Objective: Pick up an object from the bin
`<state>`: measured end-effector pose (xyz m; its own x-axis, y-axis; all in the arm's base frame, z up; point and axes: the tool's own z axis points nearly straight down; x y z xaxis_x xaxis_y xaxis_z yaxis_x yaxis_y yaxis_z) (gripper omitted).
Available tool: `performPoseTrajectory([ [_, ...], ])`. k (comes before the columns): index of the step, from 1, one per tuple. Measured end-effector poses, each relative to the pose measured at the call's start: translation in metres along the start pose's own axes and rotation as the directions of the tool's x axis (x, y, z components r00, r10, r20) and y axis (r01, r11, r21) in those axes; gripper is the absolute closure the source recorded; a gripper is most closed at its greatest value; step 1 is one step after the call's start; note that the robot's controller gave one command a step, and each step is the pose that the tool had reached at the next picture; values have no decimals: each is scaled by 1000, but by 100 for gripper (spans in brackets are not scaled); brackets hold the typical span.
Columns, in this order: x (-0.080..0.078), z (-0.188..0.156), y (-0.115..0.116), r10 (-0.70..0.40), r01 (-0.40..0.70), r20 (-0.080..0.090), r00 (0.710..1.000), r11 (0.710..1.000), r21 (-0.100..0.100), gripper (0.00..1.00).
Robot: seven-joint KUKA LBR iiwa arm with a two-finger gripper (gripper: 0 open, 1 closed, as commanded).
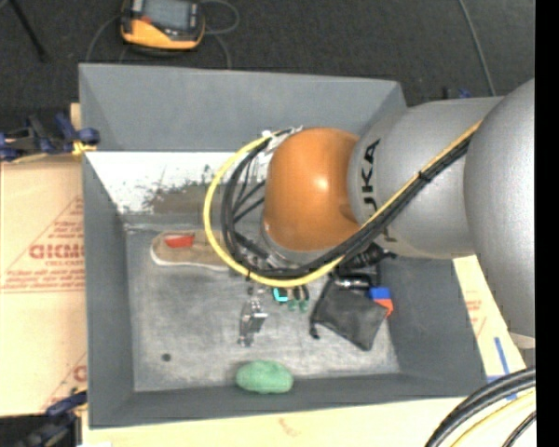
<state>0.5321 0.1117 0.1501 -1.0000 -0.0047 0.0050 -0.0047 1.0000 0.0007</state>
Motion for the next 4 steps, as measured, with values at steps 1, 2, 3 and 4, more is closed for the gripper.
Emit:
performPoseTrajectory([
  [1,-2,-4,0,3,-3,8,1000,1000,-1,0],
  [2,-51,49,7,-10,10,18,1000,1000,-1,0],
  [3,-72,61,1,-30,30,4,1000,1000,-1,0],
  [4,-122,37,33,-173,173,5,985,985,6,0],
])
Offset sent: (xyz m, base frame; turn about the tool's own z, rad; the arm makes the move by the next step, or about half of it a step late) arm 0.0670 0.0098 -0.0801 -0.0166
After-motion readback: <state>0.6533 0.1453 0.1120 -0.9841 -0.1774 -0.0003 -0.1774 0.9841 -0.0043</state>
